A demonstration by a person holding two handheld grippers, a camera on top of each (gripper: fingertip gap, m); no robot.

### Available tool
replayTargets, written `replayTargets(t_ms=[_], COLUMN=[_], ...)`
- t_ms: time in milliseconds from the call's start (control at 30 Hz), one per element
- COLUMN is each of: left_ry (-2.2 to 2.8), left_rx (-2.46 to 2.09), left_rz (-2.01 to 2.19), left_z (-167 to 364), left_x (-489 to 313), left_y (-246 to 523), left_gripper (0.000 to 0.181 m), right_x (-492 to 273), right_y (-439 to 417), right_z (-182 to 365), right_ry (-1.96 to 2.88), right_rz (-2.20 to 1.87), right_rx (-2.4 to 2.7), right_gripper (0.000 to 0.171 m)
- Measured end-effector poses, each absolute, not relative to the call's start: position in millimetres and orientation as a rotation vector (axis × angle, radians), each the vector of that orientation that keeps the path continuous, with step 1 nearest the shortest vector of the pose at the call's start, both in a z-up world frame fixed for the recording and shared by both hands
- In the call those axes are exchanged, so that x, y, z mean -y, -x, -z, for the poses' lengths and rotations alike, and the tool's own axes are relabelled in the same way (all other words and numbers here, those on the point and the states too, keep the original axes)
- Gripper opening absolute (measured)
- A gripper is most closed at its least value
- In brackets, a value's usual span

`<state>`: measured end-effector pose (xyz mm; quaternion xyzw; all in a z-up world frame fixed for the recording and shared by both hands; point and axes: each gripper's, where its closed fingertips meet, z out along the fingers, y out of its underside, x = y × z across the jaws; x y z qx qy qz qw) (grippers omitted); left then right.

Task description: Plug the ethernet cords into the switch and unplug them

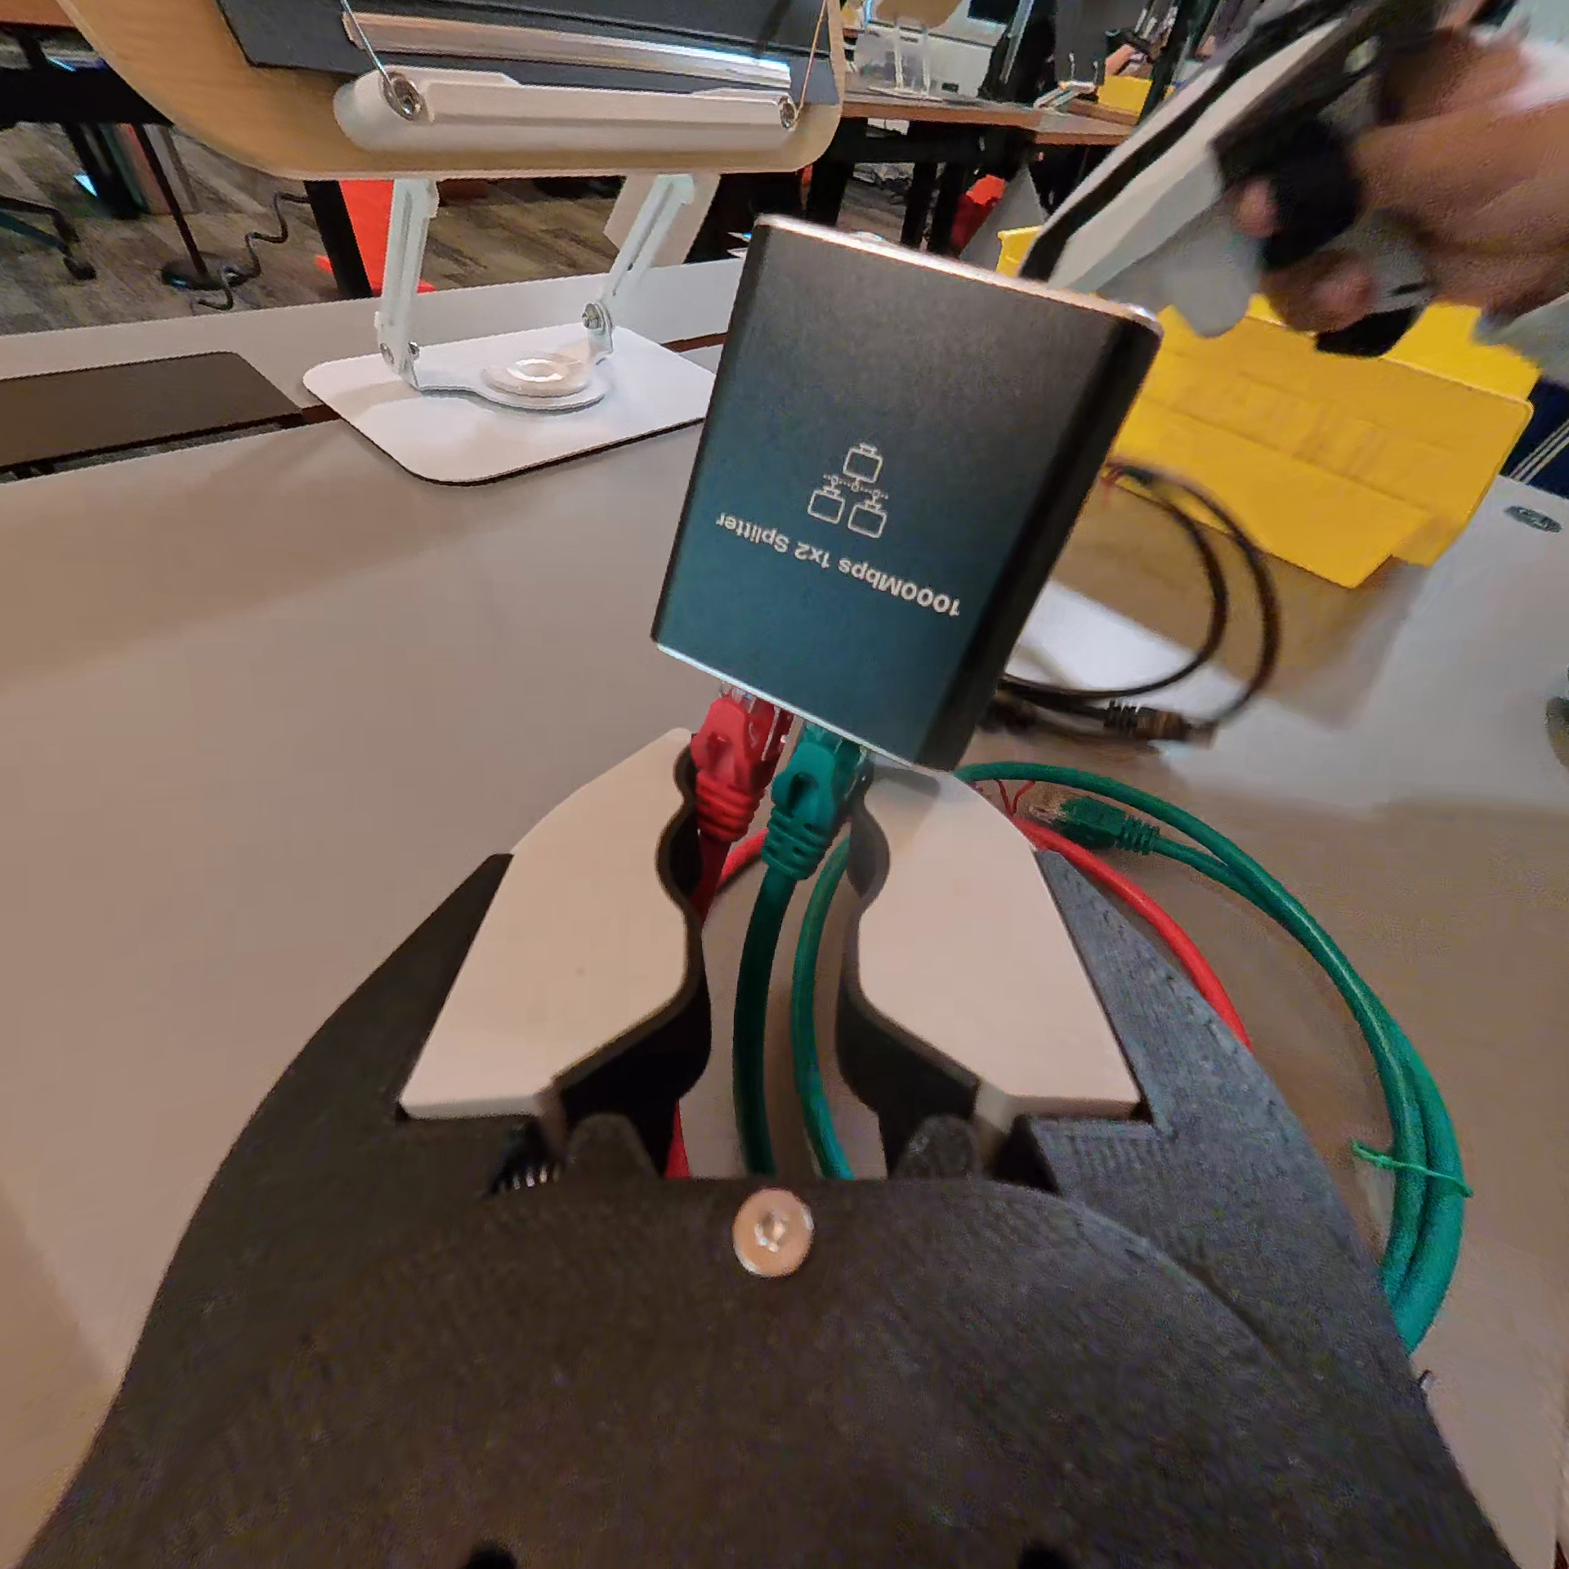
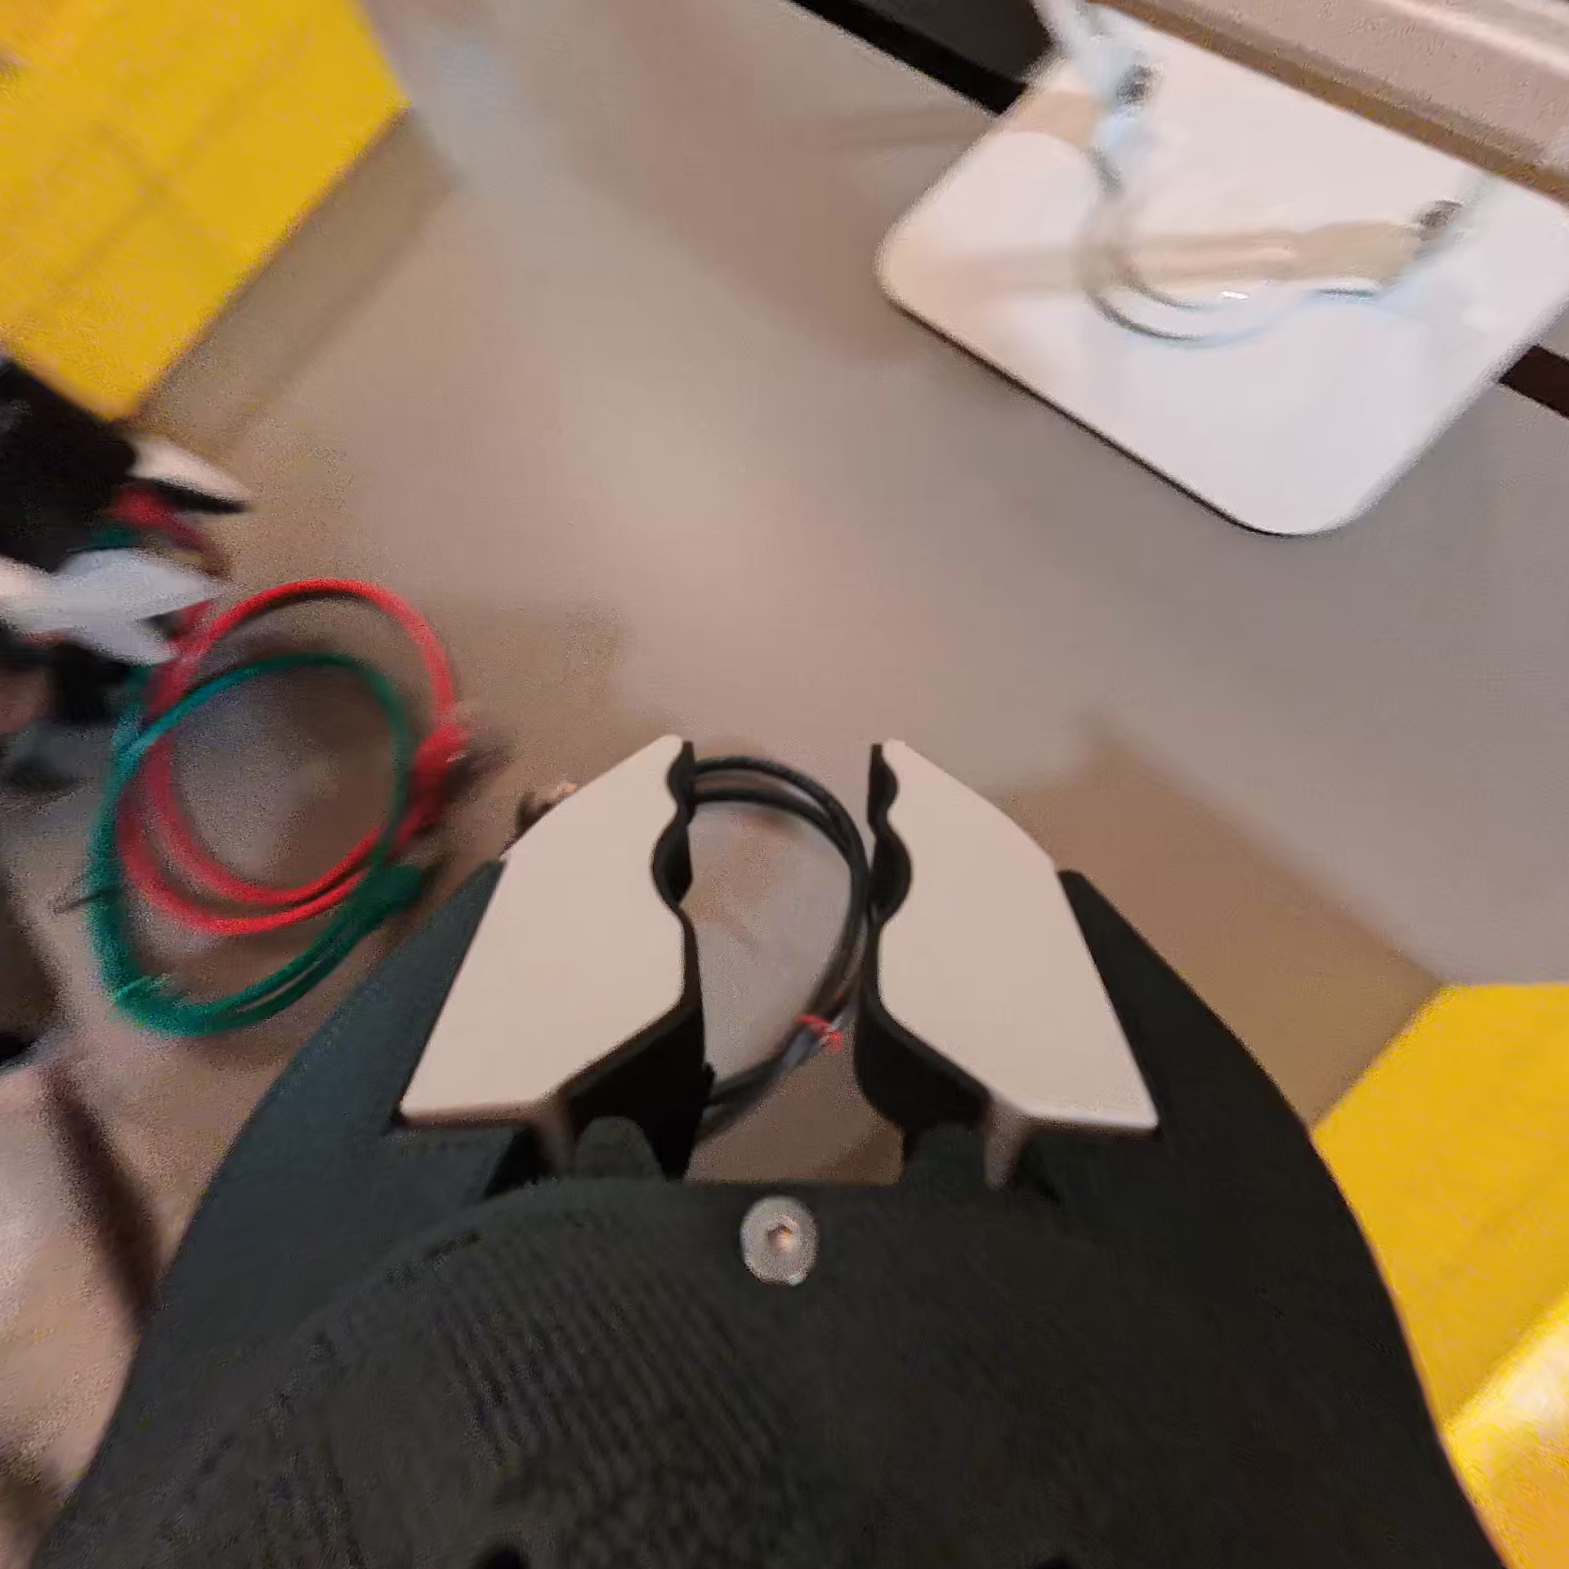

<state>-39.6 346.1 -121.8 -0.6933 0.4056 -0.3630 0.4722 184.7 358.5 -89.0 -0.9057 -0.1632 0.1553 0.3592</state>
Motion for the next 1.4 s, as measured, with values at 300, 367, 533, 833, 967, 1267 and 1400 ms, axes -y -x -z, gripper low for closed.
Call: replayTargets(t_ms=[300,367,533,833,967,1267,1400], left_ry=[1.720,1.723,1.723,1.709,1.633,1.365,1.238], left_rx=[-1.028,-1.039,-1.050,-1.084,-1.119,-1.456,-1.553], left_rz=[0.886,0.879,0.871,0.825,0.663,0.161,-0.032], left_z=[126.3,127.6,128.3,129.9,128.0,144.1,147.7], left_x=[-345.6,-345.1,-344.3,-341.3,-345.1,-333.3,-328.9], left_y=[39.1,37.9,37.1,34.6,35.9,27.5,24.7], left_gripper=[0.031,0.031,0.031,0.031,0.031,0.029,0.029], right_x=[-319.2,-303.8,-290.8,-299.6,-284.6,-246.4,-240.5], right_y=[-144.5,-140.1,-126.9,-129.1,-98.8,-54.3,-55.7], right_z=[96.6,113.9,163.0,166.7,123.1,130.8,135.3], right_ry=[2.072,2.039,2.160,2.143,1.922,1.859,1.891], right_rz=[-0.162,-0.054,-0.079,-0.064,-0.146,-0.216,-0.229], right_rx=[0.476,0.499,0.546,0.560,0.738,1.132,1.178], right_gripper=[0.036,0.033,0.031,0.012,0.011,0.010,0.010])
